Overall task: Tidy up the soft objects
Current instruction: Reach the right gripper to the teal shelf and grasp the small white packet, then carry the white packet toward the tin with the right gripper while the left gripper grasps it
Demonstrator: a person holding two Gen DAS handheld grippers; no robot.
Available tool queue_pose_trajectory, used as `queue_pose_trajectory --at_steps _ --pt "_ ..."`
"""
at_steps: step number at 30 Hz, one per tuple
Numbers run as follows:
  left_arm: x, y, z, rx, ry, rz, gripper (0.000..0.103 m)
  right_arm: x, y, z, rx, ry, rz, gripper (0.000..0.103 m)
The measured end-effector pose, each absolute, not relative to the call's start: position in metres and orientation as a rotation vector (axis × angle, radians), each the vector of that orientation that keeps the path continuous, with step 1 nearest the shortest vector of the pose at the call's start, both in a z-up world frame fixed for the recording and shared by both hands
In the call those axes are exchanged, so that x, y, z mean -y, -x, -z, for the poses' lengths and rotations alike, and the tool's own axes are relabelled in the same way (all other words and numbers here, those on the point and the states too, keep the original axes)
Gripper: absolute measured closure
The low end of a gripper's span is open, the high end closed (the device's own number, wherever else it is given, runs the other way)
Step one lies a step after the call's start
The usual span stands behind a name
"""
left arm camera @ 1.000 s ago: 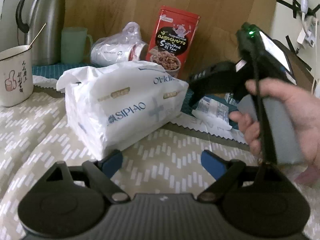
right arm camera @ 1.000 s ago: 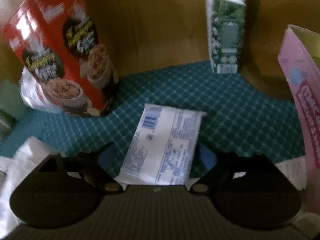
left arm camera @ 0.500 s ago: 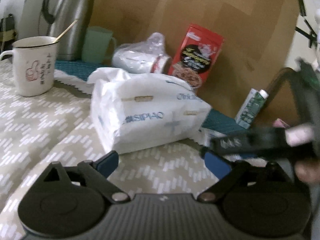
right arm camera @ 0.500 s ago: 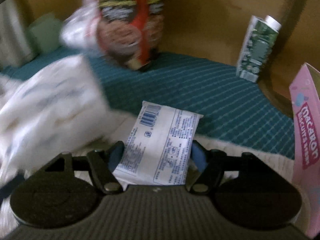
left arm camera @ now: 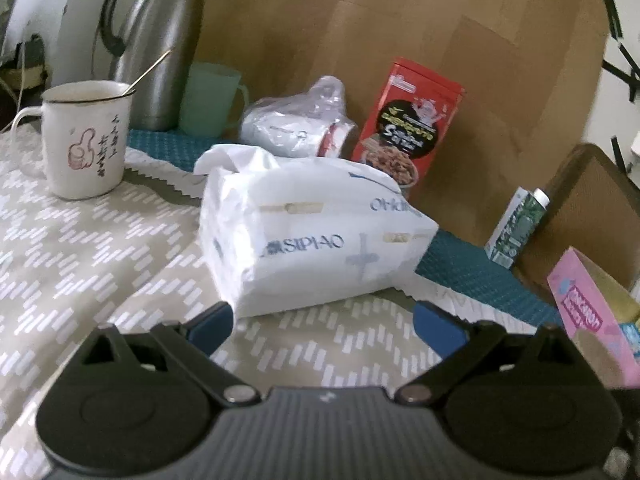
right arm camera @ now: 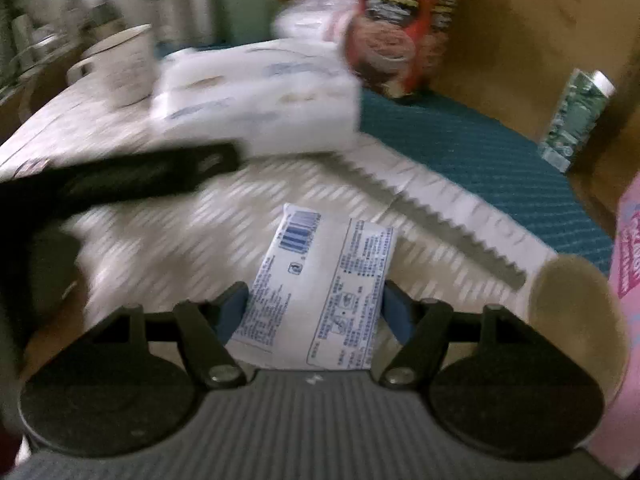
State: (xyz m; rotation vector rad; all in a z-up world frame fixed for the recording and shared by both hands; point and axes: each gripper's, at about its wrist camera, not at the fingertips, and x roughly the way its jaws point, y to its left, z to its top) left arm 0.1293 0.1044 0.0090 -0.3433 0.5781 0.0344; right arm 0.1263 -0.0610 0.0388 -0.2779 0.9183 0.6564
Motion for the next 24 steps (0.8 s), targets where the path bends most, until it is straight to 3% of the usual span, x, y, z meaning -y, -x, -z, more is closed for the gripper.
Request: queue_pose_trajectory --at_steps 9,13,17,24 --pt "-0.080 -0.126 -0.011 -0.571 0.222 0.086 0.002 0.133 -0.046 -0.041 -0.837 0.381 -0.742 0.029" --pt "-0.062 -0.117 -0.013 -0.540 0.131 0.179 0.002 0.183 -0.022 -0.037 -0.755 0.394 -0.565 0.019" --pt "-0.044 -0.109 -0.015 -0.516 0.047 0.257 0.002 0.219 0.004 -0.029 -0.634 0.437 -0.282 0.018" --pt "-0.009 -0.085 -0.020 -0.607 0.146 0.489 0.002 0.235 0.044 -0.028 -0.510 0.251 -0.283 0.018"
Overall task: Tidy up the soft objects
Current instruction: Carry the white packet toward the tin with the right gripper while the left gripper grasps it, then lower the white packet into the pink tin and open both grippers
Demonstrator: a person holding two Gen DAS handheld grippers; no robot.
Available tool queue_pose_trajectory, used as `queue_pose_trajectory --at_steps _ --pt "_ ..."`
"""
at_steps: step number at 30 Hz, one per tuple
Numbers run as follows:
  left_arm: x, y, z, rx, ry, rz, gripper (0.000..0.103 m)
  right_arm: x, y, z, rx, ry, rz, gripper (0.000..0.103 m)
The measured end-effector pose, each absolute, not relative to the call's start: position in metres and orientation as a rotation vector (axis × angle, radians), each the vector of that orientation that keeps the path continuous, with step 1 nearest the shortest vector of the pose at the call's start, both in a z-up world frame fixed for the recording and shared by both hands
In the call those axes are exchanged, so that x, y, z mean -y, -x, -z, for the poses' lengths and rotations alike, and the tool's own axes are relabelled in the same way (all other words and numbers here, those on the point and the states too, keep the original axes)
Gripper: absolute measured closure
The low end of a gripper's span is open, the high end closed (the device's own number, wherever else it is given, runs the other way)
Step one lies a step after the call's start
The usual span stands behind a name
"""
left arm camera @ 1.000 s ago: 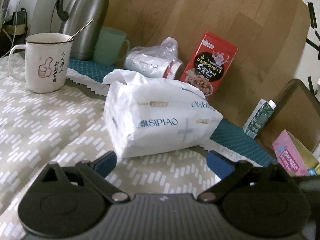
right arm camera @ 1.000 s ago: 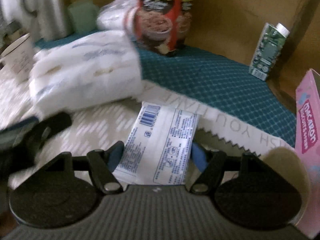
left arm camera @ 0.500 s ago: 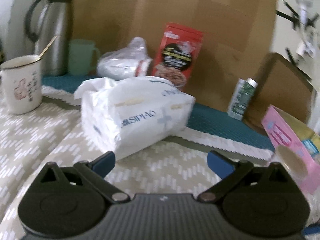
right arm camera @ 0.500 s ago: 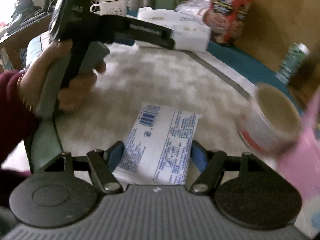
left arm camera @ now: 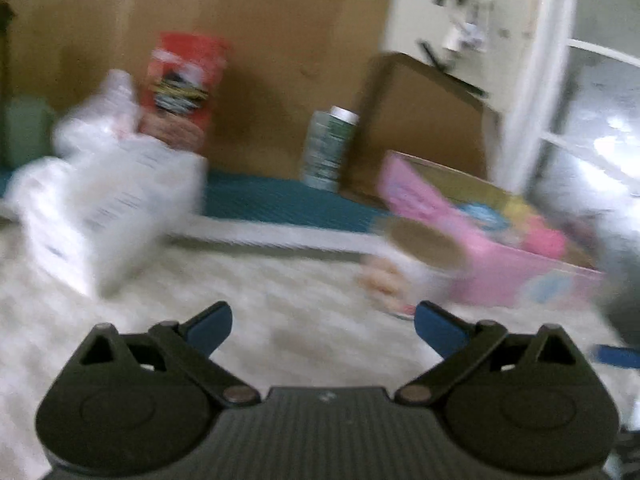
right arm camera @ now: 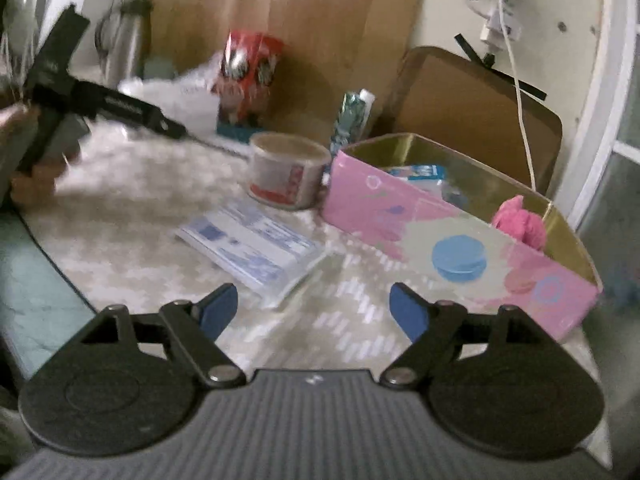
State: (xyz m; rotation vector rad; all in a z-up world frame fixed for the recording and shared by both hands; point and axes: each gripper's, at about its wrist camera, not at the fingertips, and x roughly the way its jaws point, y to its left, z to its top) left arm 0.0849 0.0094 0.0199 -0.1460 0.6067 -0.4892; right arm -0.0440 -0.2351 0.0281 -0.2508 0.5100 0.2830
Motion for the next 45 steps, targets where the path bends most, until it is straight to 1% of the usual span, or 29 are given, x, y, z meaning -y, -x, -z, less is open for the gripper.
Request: queue_pose_trajectory --at_steps 4,7,8,9,10,11,12,13,16,20,24,28,31,32,38,43,45 --pt "0.040 -0.069 -0.022 -0.669 0.037 0.563 0.003 0.226 0.029 -0.025 -0.534 0.199 -0.337 0.021" --pt "0.067 -0.073 -0.019 -0.721 -0.008 0.581 0.010 0.224 0.018 -0.022 -0.566 0.161 -0.363 0.026" --pt "0.074 -0.077 -0.015 -0.749 -0.020 0.580 0.015 0.224 0.011 -0.019 -0.589 0.142 -0.363 0.029" --pt "0.082 -0.079 -0.009 -0.758 -0.034 0.572 0.014 0.223 0.006 -0.014 -0.616 0.123 -0.361 0.031" --pt "0.089 -0.076 -0.008 -0.736 -0.055 0.563 0.016 0.225 0.003 -0.010 -0.614 0.078 -0.364 0.033" --pt "0.095 -0.073 -0.008 -0.726 -0.073 0.579 0.025 0.226 0.003 -0.008 -0.605 0.052 -0.365 0.035" --pt "0.102 -0.069 -0.009 -0.734 -0.072 0.634 0.030 0.225 0.005 -0.008 -0.598 0.064 -0.363 0.039" --pt "0.108 -0.065 -0.011 -0.740 -0.078 0.644 0.030 0.225 0.008 -0.009 -0.595 0.066 -0.363 0.045" --pt "0.126 -0.062 -0.011 -0.756 -0.092 0.678 0.030 0.236 0.021 -0.007 -0.576 0.057 -0.349 0.050" --pt "0.157 -0.054 -0.013 -0.778 -0.106 0.752 0.032 0.270 0.044 -0.007 -0.559 0.006 -0.287 0.052" --pt "0.196 -0.037 -0.010 -0.763 -0.178 0.829 0.031 0.302 0.068 -0.004 -0.543 -0.021 -0.203 0.053" --pt "0.227 -0.024 -0.011 -0.752 -0.219 0.884 0.031 0.325 0.085 0.000 -0.512 -0.026 -0.130 0.055" --pt "0.238 -0.022 -0.018 -0.721 -0.227 0.898 0.043 0.337 0.091 0.001 -0.489 -0.044 -0.088 0.059" --pt "0.239 -0.020 -0.025 -0.699 -0.225 0.904 0.043 0.339 0.091 0.000 -0.474 -0.046 -0.072 0.061" --pt "0.234 -0.037 -0.077 -0.543 -0.166 0.887 0.043 0.350 0.086 -0.035 -0.284 -0.065 -0.058 0.062" --pt "0.247 -0.084 -0.101 -0.515 -0.116 0.822 0.043 0.357 0.043 -0.058 -0.194 -0.051 -0.054 0.062" --pt "0.258 -0.106 -0.105 -0.506 -0.112 0.763 0.036 0.361 0.019 -0.063 -0.191 -0.059 -0.050 0.062"
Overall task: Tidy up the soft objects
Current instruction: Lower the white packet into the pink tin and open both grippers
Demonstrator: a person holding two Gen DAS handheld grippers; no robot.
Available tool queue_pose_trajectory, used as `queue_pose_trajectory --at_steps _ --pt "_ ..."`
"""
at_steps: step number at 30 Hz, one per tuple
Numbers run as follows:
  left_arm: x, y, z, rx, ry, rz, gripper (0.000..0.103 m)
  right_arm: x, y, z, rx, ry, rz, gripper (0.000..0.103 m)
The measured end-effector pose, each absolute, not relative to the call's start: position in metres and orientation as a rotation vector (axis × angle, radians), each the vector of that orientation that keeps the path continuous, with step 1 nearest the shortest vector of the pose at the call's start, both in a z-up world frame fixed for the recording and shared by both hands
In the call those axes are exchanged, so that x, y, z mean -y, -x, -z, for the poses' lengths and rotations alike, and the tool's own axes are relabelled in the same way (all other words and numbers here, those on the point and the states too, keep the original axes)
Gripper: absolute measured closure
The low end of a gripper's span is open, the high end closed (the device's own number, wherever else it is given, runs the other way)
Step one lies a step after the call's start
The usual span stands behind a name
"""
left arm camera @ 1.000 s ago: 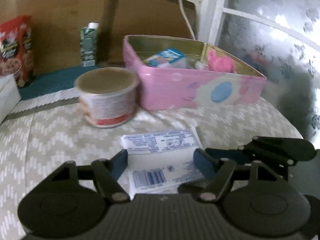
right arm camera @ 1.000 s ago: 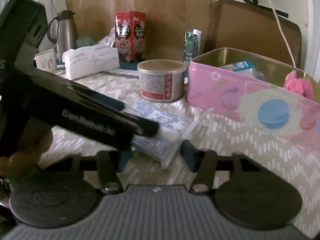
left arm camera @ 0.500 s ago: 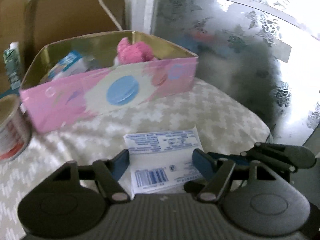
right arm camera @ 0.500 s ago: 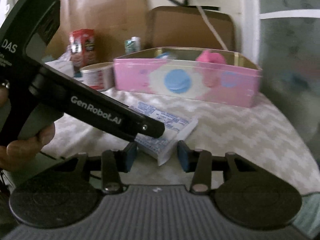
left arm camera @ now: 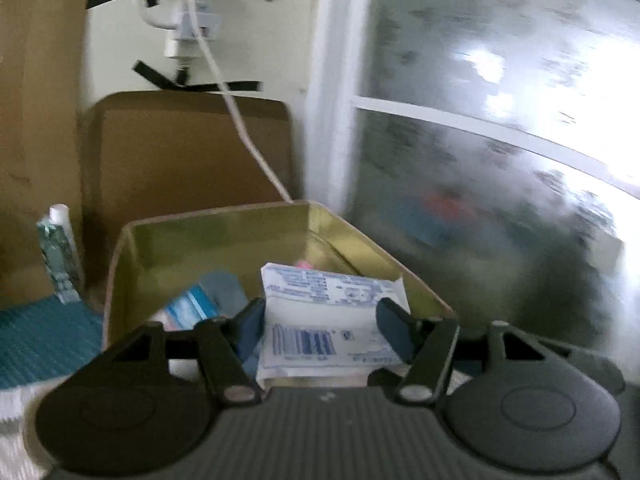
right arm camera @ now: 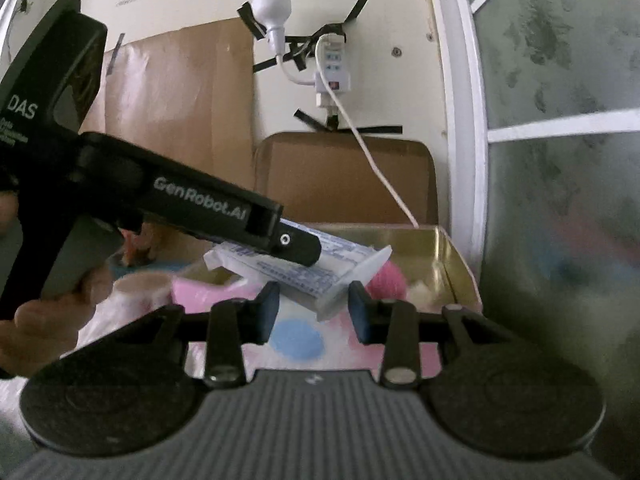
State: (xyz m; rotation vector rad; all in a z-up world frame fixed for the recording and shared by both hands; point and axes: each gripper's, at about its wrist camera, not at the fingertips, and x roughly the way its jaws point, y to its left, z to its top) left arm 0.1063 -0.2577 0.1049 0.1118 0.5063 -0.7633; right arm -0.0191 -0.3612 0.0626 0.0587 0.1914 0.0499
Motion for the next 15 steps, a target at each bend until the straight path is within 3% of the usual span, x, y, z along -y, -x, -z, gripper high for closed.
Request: queue_pose_trajectory --at_steps 1,2,5,8,15 --pt "0.265 -0.118 -0.104 -0.496 -0.127 0.724 0.019 0.363 0.006 -0.064 -0.195 -0.060 -0.043 0.062" --pt "0.273 -0.130 -0.102 -0.494 -0.150 0.686 0.012 0.362 -0.009 -0.064 -0.198 -0.046 -0.030 0.062" --pt "0.294 -0.167 -0.085 -0.584 -0.200 0.564 0.023 0.356 -0.061 -0.054 -0.262 0.048 0.072 0.060" --pt "0.282 -0.169 -0.082 -0.611 -0.146 0.587 0.023 0.361 -0.085 -0.043 -0.352 0.071 0.176 0.060" --pt "0.255 -0.138 -0.085 -0.572 -0.128 0.579 0.023 0.368 -0.029 -0.051 -0.255 -0.140 0.098 0.060"
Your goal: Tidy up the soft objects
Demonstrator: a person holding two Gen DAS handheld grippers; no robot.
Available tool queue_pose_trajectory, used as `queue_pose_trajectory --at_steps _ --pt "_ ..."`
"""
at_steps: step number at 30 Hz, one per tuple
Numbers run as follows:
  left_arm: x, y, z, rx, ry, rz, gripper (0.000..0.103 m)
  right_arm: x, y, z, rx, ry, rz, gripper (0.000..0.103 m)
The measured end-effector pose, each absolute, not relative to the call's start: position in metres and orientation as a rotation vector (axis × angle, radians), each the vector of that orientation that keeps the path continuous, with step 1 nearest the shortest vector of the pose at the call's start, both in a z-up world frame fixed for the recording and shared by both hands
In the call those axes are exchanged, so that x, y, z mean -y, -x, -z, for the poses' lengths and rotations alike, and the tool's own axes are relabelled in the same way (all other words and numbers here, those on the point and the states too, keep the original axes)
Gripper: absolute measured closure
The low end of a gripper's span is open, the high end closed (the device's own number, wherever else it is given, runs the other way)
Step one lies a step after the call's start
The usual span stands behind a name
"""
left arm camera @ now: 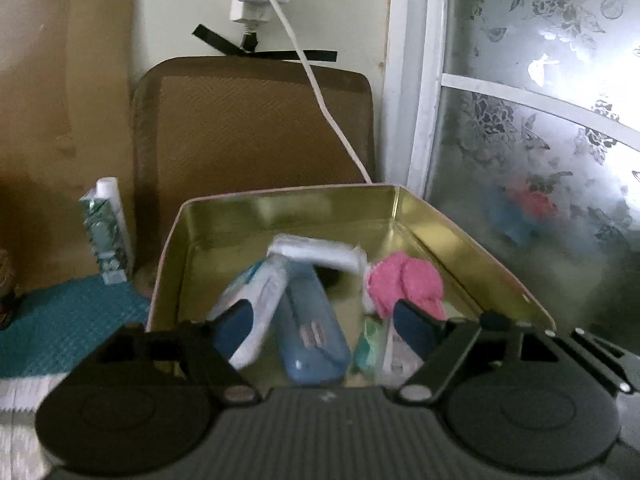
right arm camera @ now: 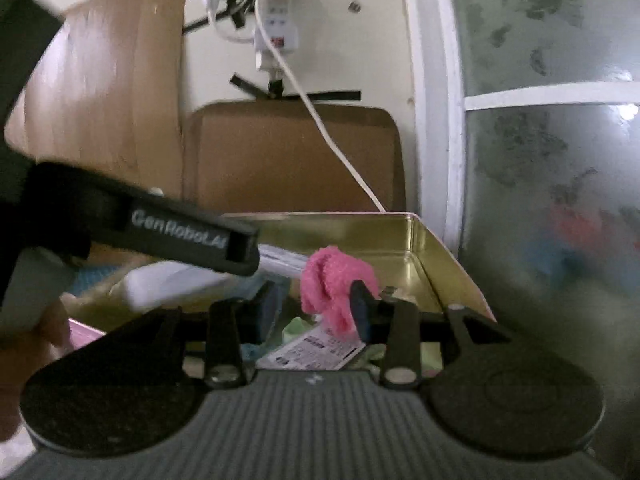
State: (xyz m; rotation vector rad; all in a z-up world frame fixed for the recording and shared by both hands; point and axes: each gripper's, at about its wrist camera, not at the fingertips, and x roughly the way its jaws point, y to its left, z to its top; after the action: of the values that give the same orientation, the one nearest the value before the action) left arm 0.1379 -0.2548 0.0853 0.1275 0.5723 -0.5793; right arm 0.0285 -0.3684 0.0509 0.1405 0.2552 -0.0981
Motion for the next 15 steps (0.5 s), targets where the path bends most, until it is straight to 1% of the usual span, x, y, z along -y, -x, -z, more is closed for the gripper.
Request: queue_pose_trajectory --at_steps 6,8,10,12,13,14,15 --pt "0.235 -0.098 -0.092 -0.523 -0.188 0.504 0.016 0.364 0.014 -0.054 -0.233 -0.280 0.092 0.058" --pt "0.228 -0.087 -0.091 -0.511 -0.203 0.491 0.011 0.365 0.018 -0.054 -0.241 -0.323 0.089 0.058" --pt "0.219 -0.075 -0.090 -0.505 -0.221 0.478 0.011 0.365 0.024 -0.056 -0.254 -0.365 0.086 0.058" --pt "0.209 -0.065 -0.088 -0.504 -0.224 0.473 0.006 0.364 0.029 -0.055 -0.270 -0.402 0.083 0.058" --pt "0.204 -0.062 -0.088 -0.504 -0.223 0.469 0.004 0.363 0.035 -0.055 -0.280 -0.420 0.086 0.056" --pt "0.199 -0.057 -0.087 -0.504 -0.221 0.465 0.003 0.362 0.036 -0.054 -0.286 -0.432 0.087 0.051" --pt "0.193 -0.053 -0.085 -0.504 -0.220 0.459 0.002 0.359 0.041 -0.054 -0.293 -0.441 0.089 0.051"
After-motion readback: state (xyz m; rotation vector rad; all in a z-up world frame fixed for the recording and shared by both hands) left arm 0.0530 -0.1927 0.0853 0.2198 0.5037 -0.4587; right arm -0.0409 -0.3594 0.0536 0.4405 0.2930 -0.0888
